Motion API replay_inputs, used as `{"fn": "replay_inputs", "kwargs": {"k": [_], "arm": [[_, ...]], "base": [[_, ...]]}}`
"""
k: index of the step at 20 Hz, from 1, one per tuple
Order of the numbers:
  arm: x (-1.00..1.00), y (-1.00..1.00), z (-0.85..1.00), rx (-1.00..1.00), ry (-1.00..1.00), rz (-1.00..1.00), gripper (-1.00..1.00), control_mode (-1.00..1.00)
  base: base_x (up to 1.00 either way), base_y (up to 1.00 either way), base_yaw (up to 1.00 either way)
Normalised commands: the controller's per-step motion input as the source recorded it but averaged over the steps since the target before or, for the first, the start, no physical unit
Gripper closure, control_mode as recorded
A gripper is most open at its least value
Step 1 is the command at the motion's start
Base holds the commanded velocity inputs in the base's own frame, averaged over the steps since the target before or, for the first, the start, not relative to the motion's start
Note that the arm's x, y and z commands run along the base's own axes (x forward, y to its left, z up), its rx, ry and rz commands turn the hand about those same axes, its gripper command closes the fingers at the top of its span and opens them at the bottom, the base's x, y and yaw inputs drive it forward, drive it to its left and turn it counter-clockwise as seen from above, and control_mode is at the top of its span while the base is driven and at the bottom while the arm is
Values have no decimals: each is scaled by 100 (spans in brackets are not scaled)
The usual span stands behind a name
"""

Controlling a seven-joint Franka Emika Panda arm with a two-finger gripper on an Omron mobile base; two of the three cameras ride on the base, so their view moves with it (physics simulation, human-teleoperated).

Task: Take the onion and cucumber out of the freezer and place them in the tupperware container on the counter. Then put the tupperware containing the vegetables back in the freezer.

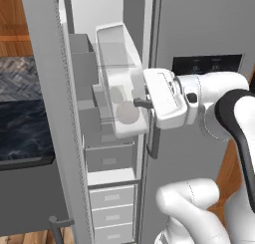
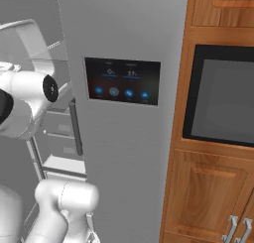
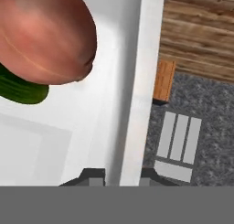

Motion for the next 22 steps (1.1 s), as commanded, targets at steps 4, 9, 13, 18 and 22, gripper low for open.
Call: {"fn": "replay_inputs", "kwargs": {"k": [4,9,13,18,22], "arm": [[4,0,14,5,7,9,100,-100],[20,0,26,1,1,6,100,-100],[36,0,33,0,0,0,100,-100],[51,0,27,-3,0,0,100,-100],[31,0,20,-12,-2,0,100,-100]], "base": [[0,0,0],[0,0,0],[0,0,0],[0,0,0],[0,0,0]]}}
